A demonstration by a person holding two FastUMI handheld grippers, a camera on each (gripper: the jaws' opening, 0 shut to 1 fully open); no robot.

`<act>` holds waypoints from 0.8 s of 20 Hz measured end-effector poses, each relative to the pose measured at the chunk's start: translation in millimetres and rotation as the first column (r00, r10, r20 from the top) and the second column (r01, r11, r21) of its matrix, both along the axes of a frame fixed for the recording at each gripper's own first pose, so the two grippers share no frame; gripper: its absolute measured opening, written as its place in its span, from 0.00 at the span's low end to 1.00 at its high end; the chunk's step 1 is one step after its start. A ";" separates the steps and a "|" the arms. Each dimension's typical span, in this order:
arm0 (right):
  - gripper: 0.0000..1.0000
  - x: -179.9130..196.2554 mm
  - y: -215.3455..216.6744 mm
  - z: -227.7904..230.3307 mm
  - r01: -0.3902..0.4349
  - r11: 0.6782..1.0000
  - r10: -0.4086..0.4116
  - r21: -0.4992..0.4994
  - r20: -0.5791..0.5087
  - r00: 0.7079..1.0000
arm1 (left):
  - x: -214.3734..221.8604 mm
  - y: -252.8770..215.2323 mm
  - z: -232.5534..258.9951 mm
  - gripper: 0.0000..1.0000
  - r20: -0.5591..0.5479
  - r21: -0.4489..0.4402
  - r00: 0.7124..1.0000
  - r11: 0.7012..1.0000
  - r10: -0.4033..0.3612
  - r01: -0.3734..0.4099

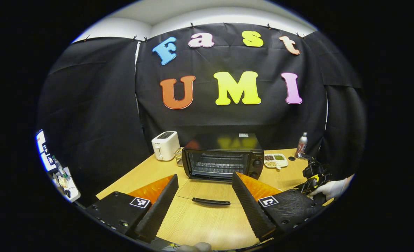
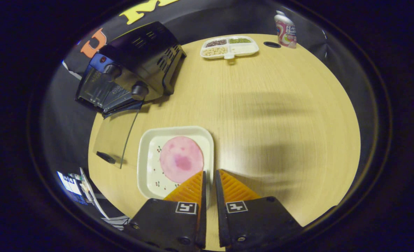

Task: Open the electric oven with the left hand, put the food in, and close the electric oven.

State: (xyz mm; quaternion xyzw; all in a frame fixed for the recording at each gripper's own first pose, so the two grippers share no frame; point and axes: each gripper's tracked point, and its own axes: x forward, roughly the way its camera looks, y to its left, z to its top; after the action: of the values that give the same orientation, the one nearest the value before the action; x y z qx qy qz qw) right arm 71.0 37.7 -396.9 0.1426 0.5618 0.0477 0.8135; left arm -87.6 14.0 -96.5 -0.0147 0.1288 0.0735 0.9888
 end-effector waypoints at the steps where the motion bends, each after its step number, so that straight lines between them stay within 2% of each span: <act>1: 0.06 0.6 -0.6 0.0 0.015 1.000 -0.015 -0.009 -0.014 1.000 | 2.7 2.1 -2.7 0.96 0.000 -0.006 1.000 1.000 -0.010 0.010; 2: 0.11 1.2 -0.6 -0.9 0.030 0.999 -0.030 -0.015 -0.028 0.999 | 6.0 3.8 -5.8 0.97 0.000 -0.015 1.000 1.000 -0.021 0.021; 4: 0.11 2.0 -1.5 -1.1 0.047 0.998 -0.049 -0.033 -0.047 0.998 | 10.7 9.7 -11.5 0.97 0.001 -0.029 0.999 0.999 -0.040 0.040; 5: 0.07 2.1 -1.5 -1.2 0.048 0.998 -0.050 -0.044 -0.054 0.997 | 11.7 13.4 -14.1 0.97 0.002 -0.033 0.999 0.998 -0.047 0.047; 6: 0.10 2.0 -1.7 -1.6 0.044 0.997 -0.048 -0.058 -0.061 0.997 | 14.0 16.9 -15.2 0.97 0.009 -0.036 0.999 0.998 -0.054 0.054; 11: 0.06 3.2 -1.3 -1.1 0.042 0.994 -0.051 -0.097 -0.095 0.994 | 23.3 30.8 -27.7 0.97 0.025 -0.056 0.994 0.992 -0.110 0.112; 13: 0.01 3.3 -0.8 -0.6 0.060 0.997 -0.064 -0.058 -0.074 0.995 | 26.9 34.8 -32.7 0.97 0.038 -0.065 0.990 0.988 -0.136 0.139; 15: 0.04 0.9 0.0 1.4 0.097 0.995 -0.096 0.013 -0.063 0.993 | 30.6 38.6 -41.6 0.96 0.042 -0.073 0.987 0.984 -0.158 0.161; 16: 0.00 -2.7 0.8 -0.8 0.125 0.991 -0.121 0.055 -0.070 0.990 | 31.5 39.9 -44.3 0.96 0.040 -0.082 0.985 0.982 -0.169 0.172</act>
State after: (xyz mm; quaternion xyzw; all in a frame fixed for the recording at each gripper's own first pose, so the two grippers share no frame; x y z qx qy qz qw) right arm 68.2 38.5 -397.7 0.2026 0.5769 0.0094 0.7912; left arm -56.1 53.9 -140.8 -0.0472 0.1161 -0.0171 0.9920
